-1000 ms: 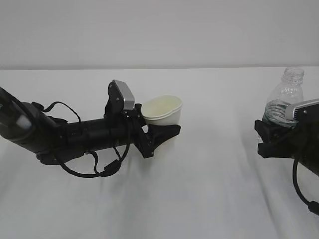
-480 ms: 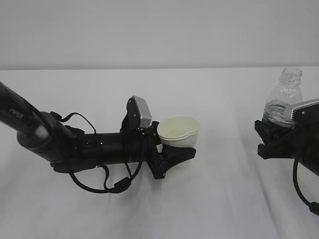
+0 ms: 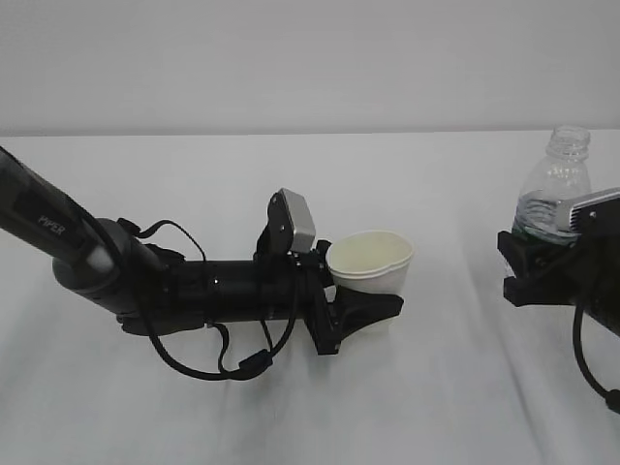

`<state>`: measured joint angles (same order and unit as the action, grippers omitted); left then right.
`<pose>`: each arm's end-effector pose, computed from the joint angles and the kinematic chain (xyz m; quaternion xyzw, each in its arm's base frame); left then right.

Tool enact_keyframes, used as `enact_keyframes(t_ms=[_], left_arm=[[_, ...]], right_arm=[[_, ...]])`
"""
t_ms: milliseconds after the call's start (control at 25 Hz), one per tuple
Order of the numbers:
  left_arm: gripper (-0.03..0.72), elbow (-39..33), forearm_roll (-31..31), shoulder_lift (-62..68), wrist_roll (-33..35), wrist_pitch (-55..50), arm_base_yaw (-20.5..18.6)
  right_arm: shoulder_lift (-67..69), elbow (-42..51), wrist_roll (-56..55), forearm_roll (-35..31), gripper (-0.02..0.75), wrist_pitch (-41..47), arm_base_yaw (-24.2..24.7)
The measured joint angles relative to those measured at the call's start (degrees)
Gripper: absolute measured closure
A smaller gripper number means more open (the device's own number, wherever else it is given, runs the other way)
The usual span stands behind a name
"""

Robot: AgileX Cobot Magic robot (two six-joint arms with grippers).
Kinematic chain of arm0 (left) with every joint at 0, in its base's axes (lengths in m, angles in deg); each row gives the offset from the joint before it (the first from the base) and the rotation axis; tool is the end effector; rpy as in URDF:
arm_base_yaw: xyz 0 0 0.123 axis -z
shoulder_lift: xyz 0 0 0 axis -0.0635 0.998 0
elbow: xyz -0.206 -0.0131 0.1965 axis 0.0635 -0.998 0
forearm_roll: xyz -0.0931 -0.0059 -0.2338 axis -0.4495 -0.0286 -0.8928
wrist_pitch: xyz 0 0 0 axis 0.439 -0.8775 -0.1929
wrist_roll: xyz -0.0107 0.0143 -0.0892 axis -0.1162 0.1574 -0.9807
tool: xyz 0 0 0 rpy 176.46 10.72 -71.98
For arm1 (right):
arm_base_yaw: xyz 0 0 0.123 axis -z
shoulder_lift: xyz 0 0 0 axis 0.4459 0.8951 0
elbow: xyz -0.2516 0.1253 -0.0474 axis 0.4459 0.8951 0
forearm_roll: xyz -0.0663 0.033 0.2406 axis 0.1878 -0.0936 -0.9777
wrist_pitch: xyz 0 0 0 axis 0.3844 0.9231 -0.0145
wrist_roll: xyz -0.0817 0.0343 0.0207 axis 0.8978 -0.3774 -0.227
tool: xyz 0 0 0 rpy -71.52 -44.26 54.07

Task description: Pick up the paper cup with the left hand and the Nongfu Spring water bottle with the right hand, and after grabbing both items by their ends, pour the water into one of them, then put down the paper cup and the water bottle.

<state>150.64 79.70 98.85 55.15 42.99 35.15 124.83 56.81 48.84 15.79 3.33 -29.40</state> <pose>0.3158 -0.2724 0.0650 0.4556 0.6062 -0.4448 0.4765 0.2724 0.0302 0.1096 -0.1516 0.7961 0.0313 0.5850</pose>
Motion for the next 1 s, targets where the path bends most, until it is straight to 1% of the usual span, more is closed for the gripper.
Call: enact_keyframes(t_ms=[400, 640, 840, 1000], left_arm=[[0.244, 0.0, 0.7, 0.0, -0.5, 0.0, 0.0], [0.246, 0.1, 1.7, 0.0, -0.9, 0.0, 0.3], [0.246, 0.6, 2.7, 0.0, -1.2, -0.1, 0.3], [0.247, 3.4, 5.3, 0.0, -4.4, -0.8, 0.3]], right_arm=[[-4.2, 0.0, 0.2, 0.7, 0.324, 9.2, 0.0], [-4.2, 0.0, 1.3, 2.7, 0.325, 10.3, 0.0], [-4.2, 0.0, 5.8, 2.7, 0.325, 10.4, 0.0], [-4.2, 0.0, 8.0, 2.8, 0.325, 10.4, 0.0]])
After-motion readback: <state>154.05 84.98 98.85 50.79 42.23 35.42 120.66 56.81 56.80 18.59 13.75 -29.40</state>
